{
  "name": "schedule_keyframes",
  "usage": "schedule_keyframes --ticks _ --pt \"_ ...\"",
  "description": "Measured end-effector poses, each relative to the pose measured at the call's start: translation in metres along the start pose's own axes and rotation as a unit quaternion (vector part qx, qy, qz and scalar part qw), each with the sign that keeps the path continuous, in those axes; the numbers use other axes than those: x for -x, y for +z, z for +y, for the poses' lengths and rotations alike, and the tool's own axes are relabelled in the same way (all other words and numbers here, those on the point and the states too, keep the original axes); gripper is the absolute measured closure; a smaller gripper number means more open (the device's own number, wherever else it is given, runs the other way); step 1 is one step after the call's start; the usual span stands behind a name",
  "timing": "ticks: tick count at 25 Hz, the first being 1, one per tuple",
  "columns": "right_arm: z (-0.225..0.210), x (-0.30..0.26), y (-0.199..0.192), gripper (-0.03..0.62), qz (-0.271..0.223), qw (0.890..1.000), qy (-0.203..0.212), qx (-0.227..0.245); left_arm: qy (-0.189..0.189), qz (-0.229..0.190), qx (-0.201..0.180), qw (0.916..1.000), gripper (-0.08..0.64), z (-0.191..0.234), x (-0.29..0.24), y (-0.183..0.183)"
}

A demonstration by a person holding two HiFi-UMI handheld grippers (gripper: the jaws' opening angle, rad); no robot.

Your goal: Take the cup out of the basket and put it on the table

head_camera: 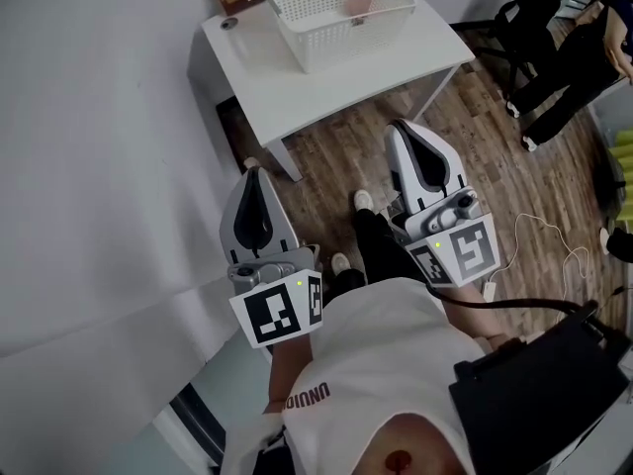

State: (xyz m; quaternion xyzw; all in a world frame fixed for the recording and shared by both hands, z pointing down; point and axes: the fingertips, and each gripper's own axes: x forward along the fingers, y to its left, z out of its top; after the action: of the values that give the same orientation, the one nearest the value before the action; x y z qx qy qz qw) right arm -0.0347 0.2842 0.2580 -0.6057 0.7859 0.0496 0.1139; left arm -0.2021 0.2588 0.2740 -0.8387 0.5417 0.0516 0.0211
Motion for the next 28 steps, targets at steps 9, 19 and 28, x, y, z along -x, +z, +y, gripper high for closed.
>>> schedule_keyframes --ticks 9,19,28 --pt "-0.034 -0.055 -0.024 0.575 0.014 1.0 0.011 -0.017 0.021 0.017 -0.016 0.9995 0.549 0.012 -0.051 -0.011" --pt "-0.132 -0.135 -0.043 0.574 0.03 0.999 0.018 -0.026 0.01 0.026 -0.027 0.9992 0.549 -0.02 -0.173 -0.024" --pt "-0.229 -0.201 -0.043 0.574 0.031 0.999 0.027 -0.031 0.0 0.017 -0.04 0.9991 0.549 -0.065 -0.284 -0.021"
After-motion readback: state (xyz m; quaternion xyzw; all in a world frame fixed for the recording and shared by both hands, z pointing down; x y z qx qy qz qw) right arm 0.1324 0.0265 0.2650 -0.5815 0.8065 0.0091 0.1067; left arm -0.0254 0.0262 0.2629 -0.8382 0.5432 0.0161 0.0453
